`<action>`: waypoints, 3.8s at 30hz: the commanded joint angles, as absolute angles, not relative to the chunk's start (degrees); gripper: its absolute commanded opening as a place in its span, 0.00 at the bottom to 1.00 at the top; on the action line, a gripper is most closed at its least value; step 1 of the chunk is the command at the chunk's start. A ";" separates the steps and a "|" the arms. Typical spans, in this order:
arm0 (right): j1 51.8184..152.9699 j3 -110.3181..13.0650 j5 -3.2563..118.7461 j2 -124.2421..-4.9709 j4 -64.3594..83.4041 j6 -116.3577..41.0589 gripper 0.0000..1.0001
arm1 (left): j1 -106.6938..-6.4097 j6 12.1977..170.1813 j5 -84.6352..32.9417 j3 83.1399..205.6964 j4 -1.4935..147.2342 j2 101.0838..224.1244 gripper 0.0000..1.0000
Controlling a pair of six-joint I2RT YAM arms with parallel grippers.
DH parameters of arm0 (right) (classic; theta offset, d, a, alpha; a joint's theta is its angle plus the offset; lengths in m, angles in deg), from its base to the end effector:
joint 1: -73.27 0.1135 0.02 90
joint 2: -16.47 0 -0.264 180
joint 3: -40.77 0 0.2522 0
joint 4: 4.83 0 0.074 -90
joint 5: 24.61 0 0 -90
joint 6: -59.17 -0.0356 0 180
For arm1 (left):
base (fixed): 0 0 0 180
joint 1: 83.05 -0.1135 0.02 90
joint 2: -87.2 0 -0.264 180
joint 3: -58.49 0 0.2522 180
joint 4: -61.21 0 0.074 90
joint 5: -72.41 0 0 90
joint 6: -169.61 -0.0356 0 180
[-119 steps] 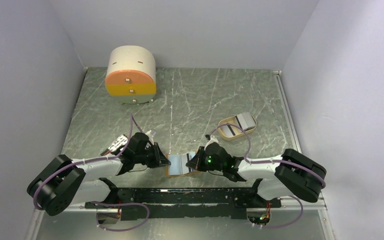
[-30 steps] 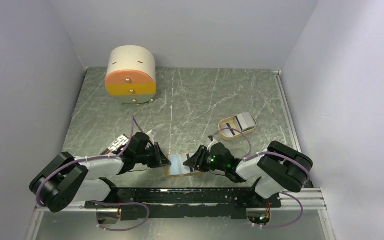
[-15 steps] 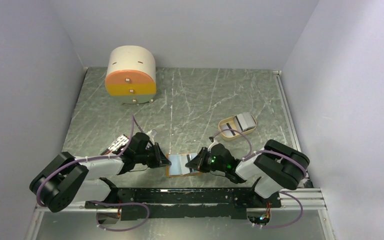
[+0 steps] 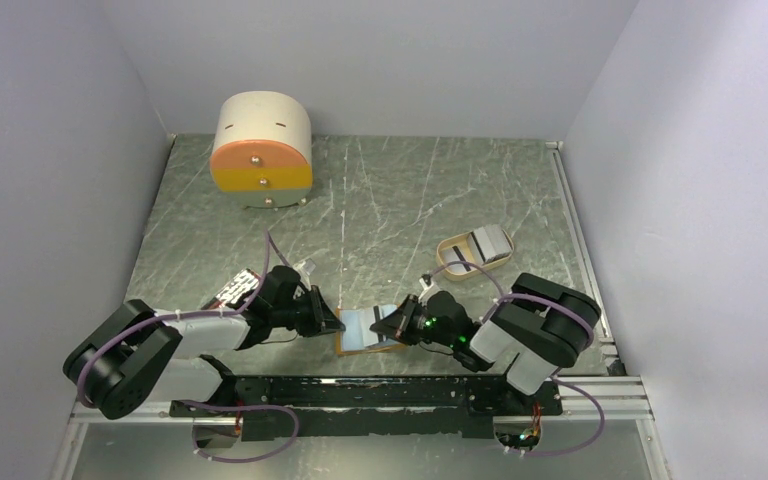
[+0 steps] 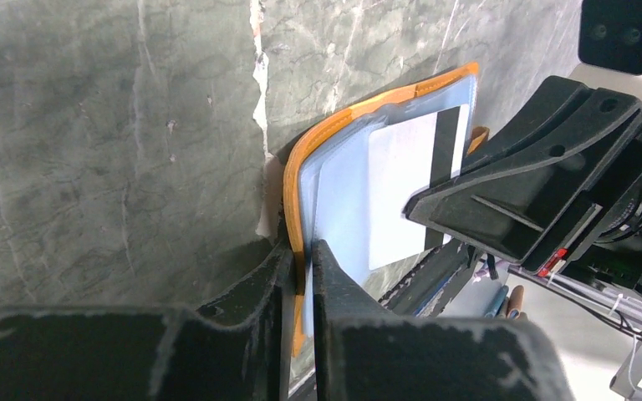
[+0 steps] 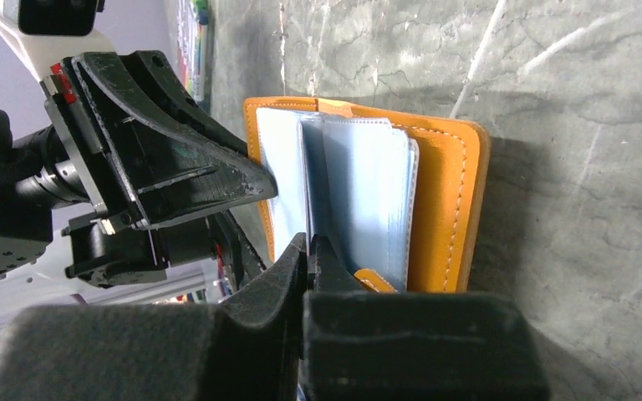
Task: Put the credit cards into the card holder
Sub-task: Insert the credit card into the card holder.
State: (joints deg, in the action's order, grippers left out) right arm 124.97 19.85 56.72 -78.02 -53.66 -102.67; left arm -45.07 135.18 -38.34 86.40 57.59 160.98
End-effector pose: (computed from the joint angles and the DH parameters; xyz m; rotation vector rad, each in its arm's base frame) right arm 0.1267 0.1690 0.0891 0.2986 2.3334 1.4097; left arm 0.1509 -0.1338 0.1138 -0.1879 2.5820 -1.1558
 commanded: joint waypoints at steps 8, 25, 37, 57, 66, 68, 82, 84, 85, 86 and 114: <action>126.08 20.26 59.85 -78.71 -53.33 -102.90 0.02 | -44.22 135.57 -39.98 85.07 56.65 161.55 0.19; 131.45 21.01 64.89 -82.20 -59.71 -107.21 0.03 | -42.60 138.95 -40.64 83.82 51.84 162.76 0.19; 131.55 21.09 68.01 -73.73 -45.52 -105.16 0.28 | -41.43 138.56 -39.84 85.26 52.11 164.42 0.09; 131.60 8.79 74.26 -61.61 -7.27 -93.56 0.48 | -41.29 137.98 -38.98 85.75 53.16 164.42 0.09; 131.80 6.00 75.00 -61.27 -1.55 -91.42 0.53 | -41.17 137.76 -39.39 85.99 52.62 165.27 0.09; 132.07 5.22 74.74 -61.86 -0.94 -91.06 0.52 | -41.14 137.90 -39.43 85.93 52.61 165.40 0.09; 135.18 2.01 74.67 -66.55 -0.92 -92.34 0.50 | -40.86 137.85 -40.84 86.25 50.73 166.38 0.16; 135.08 1.33 76.33 -64.54 2.77 -91.39 0.53 | -40.92 137.95 -40.52 86.03 51.11 165.66 0.16; 135.08 0.65 77.48 -63.49 5.14 -90.55 0.54 | -40.89 138.00 -40.33 85.86 51.27 165.06 0.15; 135.11 -0.07 78.55 -62.48 7.49 -89.85 0.54 | -40.88 138.10 -40.14 85.65 51.45 164.66 0.13; 136.22 -1.10 76.17 -62.62 4.71 -87.70 0.48 | -40.45 137.75 -40.12 86.47 51.61 164.71 0.27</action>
State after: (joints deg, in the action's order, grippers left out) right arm 135.64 -2.27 77.59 -61.33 6.91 -87.39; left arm -41.18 138.83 -39.89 85.70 51.25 164.82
